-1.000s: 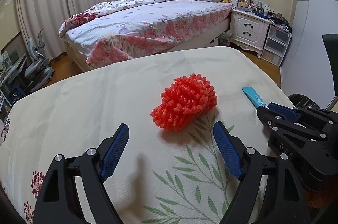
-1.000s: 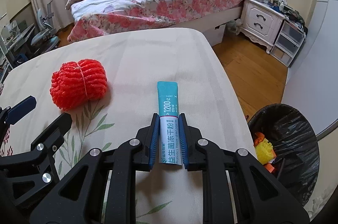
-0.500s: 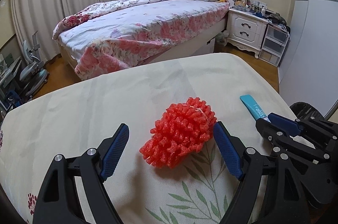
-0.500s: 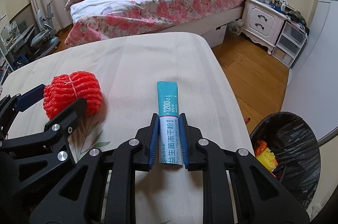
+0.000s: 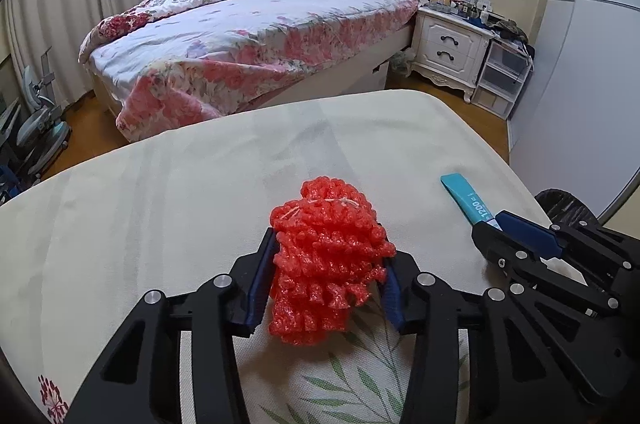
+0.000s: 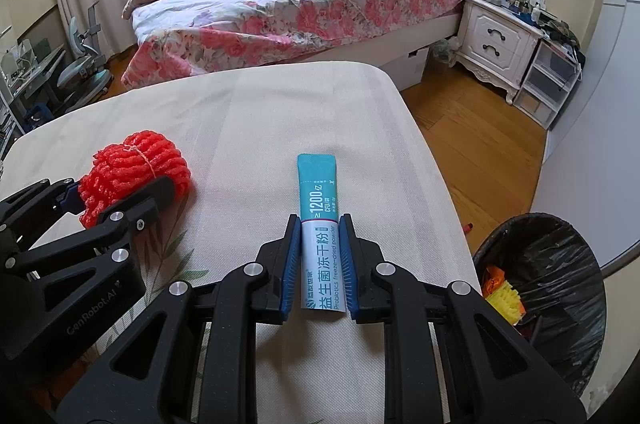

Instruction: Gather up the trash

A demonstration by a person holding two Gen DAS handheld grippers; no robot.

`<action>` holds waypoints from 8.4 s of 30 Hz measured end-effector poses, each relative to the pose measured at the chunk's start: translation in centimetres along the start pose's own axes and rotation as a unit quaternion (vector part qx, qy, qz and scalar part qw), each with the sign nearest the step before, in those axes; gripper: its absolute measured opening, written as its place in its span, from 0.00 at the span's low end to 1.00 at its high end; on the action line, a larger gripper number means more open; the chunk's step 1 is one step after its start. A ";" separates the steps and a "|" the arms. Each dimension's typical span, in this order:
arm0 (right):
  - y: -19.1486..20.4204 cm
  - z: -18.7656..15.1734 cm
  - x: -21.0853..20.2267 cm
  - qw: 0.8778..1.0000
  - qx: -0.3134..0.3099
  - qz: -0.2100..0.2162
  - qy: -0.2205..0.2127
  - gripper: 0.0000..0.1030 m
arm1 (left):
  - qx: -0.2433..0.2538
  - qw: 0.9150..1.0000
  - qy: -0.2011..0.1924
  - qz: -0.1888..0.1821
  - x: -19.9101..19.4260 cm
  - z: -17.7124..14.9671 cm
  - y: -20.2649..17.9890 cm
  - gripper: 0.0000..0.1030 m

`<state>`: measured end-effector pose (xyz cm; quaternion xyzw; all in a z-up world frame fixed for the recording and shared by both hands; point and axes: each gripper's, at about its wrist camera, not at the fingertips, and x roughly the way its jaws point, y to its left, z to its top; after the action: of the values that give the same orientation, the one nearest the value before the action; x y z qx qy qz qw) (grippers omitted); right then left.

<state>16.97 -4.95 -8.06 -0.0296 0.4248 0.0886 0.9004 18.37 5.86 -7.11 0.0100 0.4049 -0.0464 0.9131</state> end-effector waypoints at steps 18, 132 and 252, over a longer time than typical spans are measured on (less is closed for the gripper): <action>0.4 -1.2 -1.2 1.000 0.013 0.001 -0.014 0.17 | -0.005 1.000 -0.018 0.020 -1.5 -1.0 0.1 0.40; -17.3 -10.6 -14.1 0.952 0.171 -0.213 -0.137 0.75 | 0.097 0.984 -0.135 -0.060 -6.9 -3.1 -16.6 0.82; -10.9 -12.6 -19.9 0.957 0.126 -0.197 -0.173 0.77 | 0.054 0.985 -0.154 -0.049 -13.2 -7.3 -10.0 0.82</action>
<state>-2.99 -19.95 -1.00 0.0172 0.2558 -0.1411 0.9562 3.25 -2.65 -2.01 0.0321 0.2562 -0.1136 0.9594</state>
